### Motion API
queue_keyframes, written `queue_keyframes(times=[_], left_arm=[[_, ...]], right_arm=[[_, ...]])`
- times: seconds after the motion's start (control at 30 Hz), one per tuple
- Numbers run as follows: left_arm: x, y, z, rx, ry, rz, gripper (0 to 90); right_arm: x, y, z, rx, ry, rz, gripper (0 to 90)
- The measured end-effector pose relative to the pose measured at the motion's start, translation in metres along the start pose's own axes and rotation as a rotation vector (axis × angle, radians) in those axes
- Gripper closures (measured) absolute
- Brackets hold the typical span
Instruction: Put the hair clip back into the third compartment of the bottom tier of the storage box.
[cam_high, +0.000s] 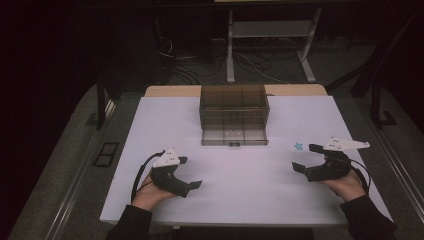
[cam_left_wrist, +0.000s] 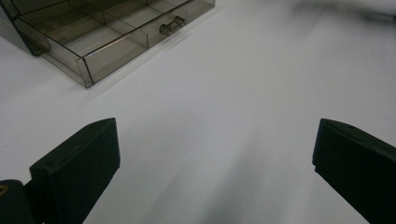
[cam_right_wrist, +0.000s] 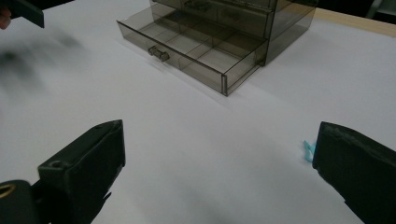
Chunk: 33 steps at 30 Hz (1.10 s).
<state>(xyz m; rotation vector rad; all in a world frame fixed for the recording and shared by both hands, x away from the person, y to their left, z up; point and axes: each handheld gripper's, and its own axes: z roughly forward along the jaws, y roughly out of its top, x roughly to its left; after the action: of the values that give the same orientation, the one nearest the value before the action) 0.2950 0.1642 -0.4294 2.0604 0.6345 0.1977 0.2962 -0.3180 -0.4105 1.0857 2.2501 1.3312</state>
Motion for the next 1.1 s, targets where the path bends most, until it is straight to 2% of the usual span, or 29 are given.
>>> queue_keyframes(times=[0.43,1.1], left_arm=[[0.000,0.000,0.001,0.006,-0.001,0.006,0.2],[0.001,0.000,0.000,-0.006,0.001,-0.007,0.2]], right_arm=[[-0.010,0.008,0.002,0.004,-0.010,0.007,1.9],[-0.024,0.018,0.008,0.006,-0.023,0.012,2.0]])
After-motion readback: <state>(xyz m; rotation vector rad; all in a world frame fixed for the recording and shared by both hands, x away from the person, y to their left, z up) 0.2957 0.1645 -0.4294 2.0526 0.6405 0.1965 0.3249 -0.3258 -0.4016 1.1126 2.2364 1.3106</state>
